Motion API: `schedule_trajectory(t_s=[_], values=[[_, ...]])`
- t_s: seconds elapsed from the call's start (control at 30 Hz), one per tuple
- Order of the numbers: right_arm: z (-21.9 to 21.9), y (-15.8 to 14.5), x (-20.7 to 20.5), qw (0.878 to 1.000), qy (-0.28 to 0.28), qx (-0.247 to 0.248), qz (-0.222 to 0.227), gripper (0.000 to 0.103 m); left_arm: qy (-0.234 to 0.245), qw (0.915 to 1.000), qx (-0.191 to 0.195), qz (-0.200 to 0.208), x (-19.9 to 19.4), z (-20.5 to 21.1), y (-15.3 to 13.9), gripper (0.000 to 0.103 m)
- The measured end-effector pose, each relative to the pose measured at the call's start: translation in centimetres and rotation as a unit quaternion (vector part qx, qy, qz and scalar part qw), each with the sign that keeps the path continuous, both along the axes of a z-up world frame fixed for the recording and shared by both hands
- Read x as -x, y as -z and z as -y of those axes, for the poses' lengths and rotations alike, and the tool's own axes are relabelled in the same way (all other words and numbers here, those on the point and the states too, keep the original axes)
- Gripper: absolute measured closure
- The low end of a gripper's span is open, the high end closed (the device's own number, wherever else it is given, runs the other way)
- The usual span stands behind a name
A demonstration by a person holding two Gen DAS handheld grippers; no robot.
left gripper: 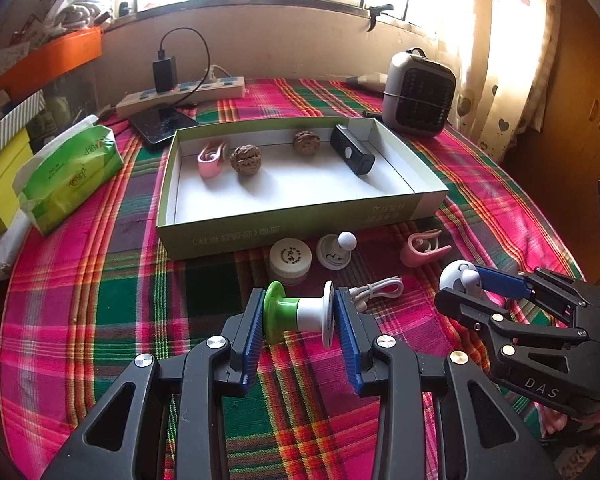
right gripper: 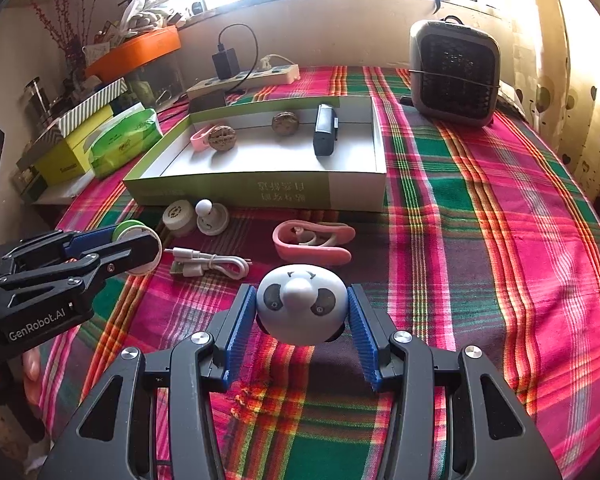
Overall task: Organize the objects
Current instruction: 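Lift the spool and panda-face gadget and carry both over the white box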
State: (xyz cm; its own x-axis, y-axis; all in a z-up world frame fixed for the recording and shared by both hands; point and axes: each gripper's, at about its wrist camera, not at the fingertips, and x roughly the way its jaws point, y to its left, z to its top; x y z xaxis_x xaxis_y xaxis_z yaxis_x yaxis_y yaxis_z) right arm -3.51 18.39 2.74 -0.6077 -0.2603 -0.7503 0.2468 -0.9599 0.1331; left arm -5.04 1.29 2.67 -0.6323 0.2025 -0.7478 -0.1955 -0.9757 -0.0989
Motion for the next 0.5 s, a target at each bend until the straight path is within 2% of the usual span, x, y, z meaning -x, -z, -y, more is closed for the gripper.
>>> schedule_trajectory(t_s=[0.5], values=[[1.1,-0.3,0.1,1.0,-0.011,0.009,-0.008,0.055,-0.012,0.9999,0.002,-0.008,0.0,0.8,-0.2,0.071]])
